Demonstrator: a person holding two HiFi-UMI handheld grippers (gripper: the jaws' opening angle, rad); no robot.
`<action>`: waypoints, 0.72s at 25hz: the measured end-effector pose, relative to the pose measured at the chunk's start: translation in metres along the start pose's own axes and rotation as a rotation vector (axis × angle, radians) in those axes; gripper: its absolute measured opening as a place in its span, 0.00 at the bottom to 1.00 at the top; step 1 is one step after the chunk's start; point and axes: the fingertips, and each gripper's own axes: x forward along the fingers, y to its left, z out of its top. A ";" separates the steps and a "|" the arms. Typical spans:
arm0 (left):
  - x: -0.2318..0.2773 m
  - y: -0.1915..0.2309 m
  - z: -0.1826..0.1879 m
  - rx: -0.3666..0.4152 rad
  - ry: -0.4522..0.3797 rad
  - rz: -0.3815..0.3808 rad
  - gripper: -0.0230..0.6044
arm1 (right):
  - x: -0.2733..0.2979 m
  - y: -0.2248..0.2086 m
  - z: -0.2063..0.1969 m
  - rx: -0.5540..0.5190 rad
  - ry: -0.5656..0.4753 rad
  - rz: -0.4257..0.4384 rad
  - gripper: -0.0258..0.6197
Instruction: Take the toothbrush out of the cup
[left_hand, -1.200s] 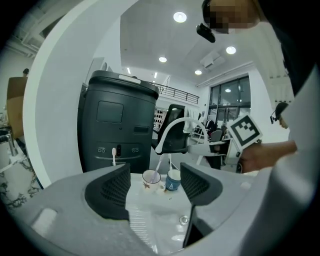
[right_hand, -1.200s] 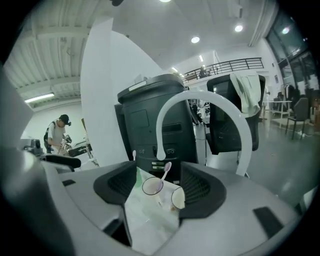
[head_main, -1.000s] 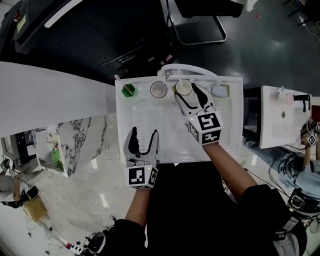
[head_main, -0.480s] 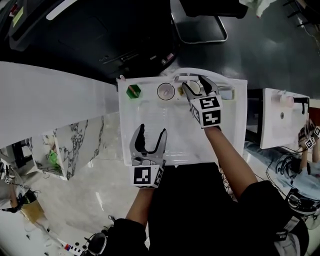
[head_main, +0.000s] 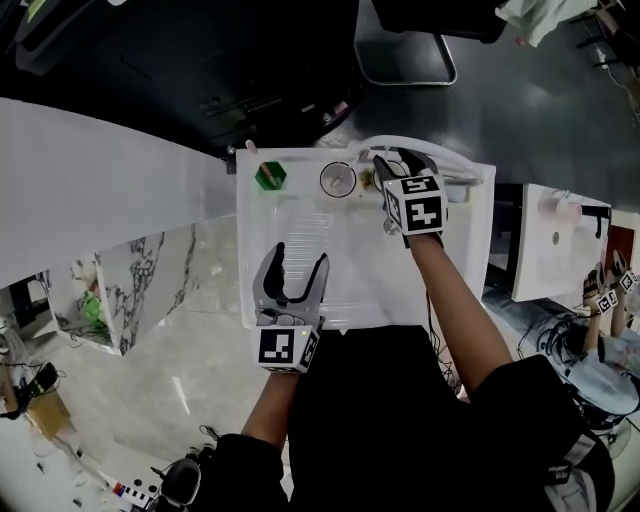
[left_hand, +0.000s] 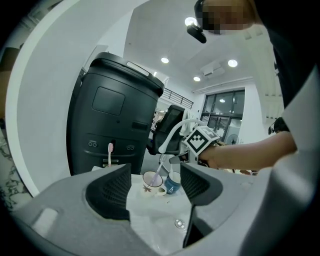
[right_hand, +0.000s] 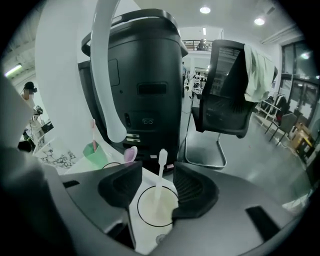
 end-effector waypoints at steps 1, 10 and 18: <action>0.000 0.001 -0.001 -0.005 0.000 0.000 0.51 | 0.001 0.001 -0.001 -0.005 0.010 -0.001 0.34; -0.002 0.003 0.004 -0.039 -0.037 -0.004 0.51 | 0.007 0.003 -0.003 -0.012 0.074 0.031 0.22; -0.022 0.020 0.006 -0.052 -0.054 0.022 0.51 | 0.021 0.008 -0.008 -0.033 0.150 0.021 0.22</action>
